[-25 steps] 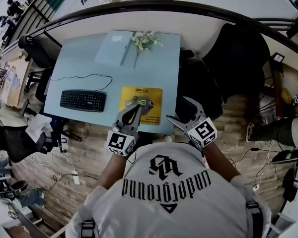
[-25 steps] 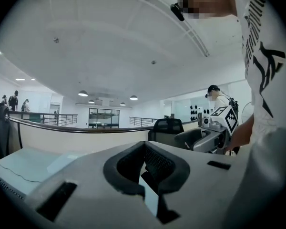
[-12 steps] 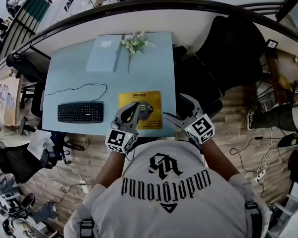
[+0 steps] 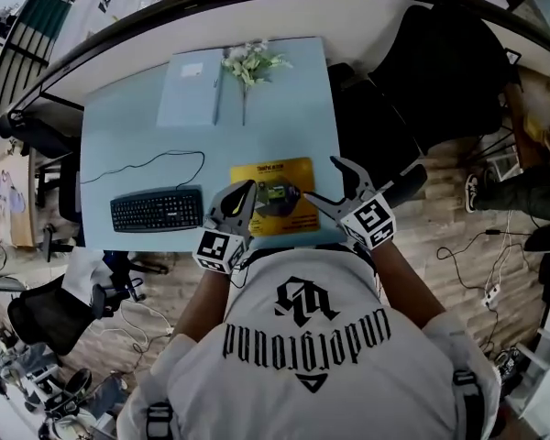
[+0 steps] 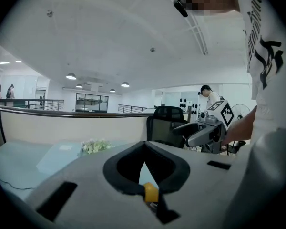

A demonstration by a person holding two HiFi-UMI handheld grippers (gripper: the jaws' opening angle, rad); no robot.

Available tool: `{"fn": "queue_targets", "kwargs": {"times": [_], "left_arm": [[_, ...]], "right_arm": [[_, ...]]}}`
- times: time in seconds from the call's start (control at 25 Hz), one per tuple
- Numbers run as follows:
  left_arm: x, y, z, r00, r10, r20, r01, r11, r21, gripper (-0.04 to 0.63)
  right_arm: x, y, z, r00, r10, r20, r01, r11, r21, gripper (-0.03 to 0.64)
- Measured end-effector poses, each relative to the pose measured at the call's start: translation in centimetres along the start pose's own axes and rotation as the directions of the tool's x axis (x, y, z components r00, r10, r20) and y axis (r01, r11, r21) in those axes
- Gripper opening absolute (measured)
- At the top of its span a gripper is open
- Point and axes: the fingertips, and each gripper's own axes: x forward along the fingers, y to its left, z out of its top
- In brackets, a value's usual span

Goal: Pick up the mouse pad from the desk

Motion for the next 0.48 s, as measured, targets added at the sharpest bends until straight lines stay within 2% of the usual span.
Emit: {"fn": "queue_targets", "kwargs": {"times": [0.48], "left_arm": [[0.5, 7.1, -5.6, 0.995, -0.054, -0.086, 0.053, 0.999, -0.008, 0.008]], "right_arm": [[7.4, -1.1, -7.1, 0.986, -0.051, -0.16, 0.068, 0.993, 0.099, 0.394]]}}
